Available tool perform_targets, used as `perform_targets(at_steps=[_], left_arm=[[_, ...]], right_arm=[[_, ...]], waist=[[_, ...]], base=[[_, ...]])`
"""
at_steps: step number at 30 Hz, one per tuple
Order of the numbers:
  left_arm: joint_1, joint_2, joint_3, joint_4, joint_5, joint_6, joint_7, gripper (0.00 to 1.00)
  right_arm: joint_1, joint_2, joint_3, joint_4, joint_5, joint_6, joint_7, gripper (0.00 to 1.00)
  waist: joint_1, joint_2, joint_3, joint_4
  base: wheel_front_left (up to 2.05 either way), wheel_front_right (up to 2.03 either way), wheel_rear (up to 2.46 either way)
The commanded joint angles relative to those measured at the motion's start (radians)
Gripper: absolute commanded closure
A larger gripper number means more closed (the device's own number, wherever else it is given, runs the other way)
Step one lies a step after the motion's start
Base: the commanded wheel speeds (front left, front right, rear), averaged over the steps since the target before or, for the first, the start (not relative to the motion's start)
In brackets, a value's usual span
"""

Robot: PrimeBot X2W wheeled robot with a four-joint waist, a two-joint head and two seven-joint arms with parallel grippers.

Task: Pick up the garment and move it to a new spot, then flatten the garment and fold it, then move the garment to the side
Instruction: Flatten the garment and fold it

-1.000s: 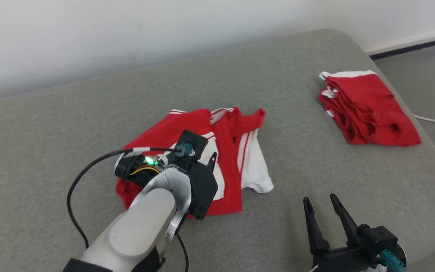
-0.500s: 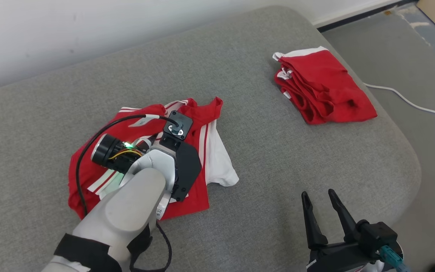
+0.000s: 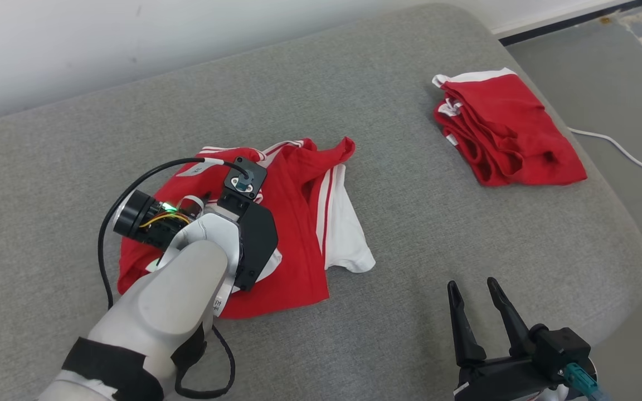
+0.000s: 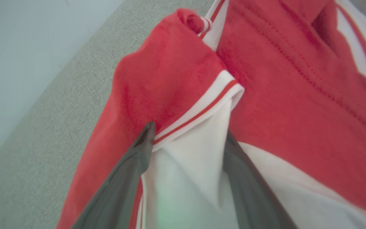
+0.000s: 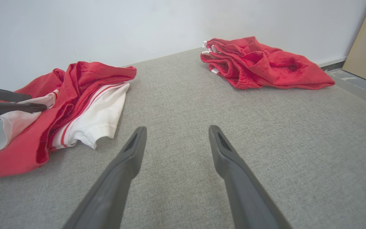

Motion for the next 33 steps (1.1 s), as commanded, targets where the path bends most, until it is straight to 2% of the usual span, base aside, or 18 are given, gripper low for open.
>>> perform_targets(at_steps=[1, 3, 5, 10, 18, 23, 24, 27, 30, 33], left_arm=[[0.013, 0.005, 0.002, -0.002, -0.007, 0.004, 0.001, 0.35], [0.016, 0.008, 0.011, -0.012, -0.018, 0.008, -0.016, 0.58], [0.011, 0.006, 0.022, -0.034, -0.032, 0.009, -0.048, 1.00], [-0.004, 0.005, 0.036, -0.062, -0.040, 0.008, -0.090, 1.00], [-0.092, -0.083, 0.110, -0.185, -0.119, -0.034, -0.332, 1.00], [-0.173, -0.104, 0.128, -0.246, -0.168, -0.045, -0.438, 1.00], [-0.198, -0.107, 0.117, -0.259, -0.160, -0.038, -0.462, 1.00], [-0.239, -0.109, 0.115, -0.358, -0.280, -0.021, -0.546, 1.00], [-0.275, -0.107, 0.128, -0.468, -0.418, 0.031, -0.652, 1.00], [-0.268, -0.107, 0.162, -0.568, -0.555, 0.080, -0.692, 1.00]], right_arm=[[-0.003, 0.004, 0.003, -0.002, 0.008, -0.003, -0.001, 0.00], [-0.007, 0.004, 0.006, -0.004, 0.008, -0.003, -0.001, 0.00], [-0.009, 0.004, 0.004, -0.004, 0.004, -0.003, -0.001, 0.00], [-0.013, 0.004, 0.006, 0.000, 0.004, -0.003, -0.001, 0.00], [-0.019, 0.005, 0.006, 0.002, 0.005, -0.003, -0.001, 0.00], [-0.023, 0.004, 0.013, 0.005, 0.007, -0.003, -0.001, 0.00], [-0.024, 0.004, 0.016, 0.006, 0.008, -0.003, -0.001, 0.00], [-0.026, 0.004, 0.022, 0.012, 0.008, -0.003, -0.001, 0.00], [-0.025, 0.004, 0.016, 0.012, 0.005, -0.003, -0.001, 0.00], [-0.020, 0.004, 0.010, 0.011, 0.000, -0.003, -0.001, 0.00]], waist=[[-0.0001, -0.0001, -0.003, 0.015], [-0.0001, -0.0001, -0.004, 0.022], [-0.0001, -0.0001, -0.003, 0.031], [-0.0001, -0.0001, -0.004, 0.036], [-0.0001, -0.0001, -0.006, 0.041], [-0.0001, -0.0001, -0.004, 0.042], [-0.0001, -0.0001, -0.004, 0.041], [-0.0001, -0.0001, -0.007, 0.036], [-0.0001, -0.0001, -0.009, 0.045], [-0.0001, -0.0001, -0.011, 0.067]], base=[[0.00, 0.00, 0.00], [0.00, 0.00, 0.00], [0.00, 0.00, 0.00], [0.00, 0.00, 0.00], [0.00, 0.00, 0.00], [0.00, 0.00, 0.00], [0.00, 0.00, 0.00], [0.00, 0.00, 0.00], [0.00, 0.00, 0.00], [0.00, 0.00, 0.00]])
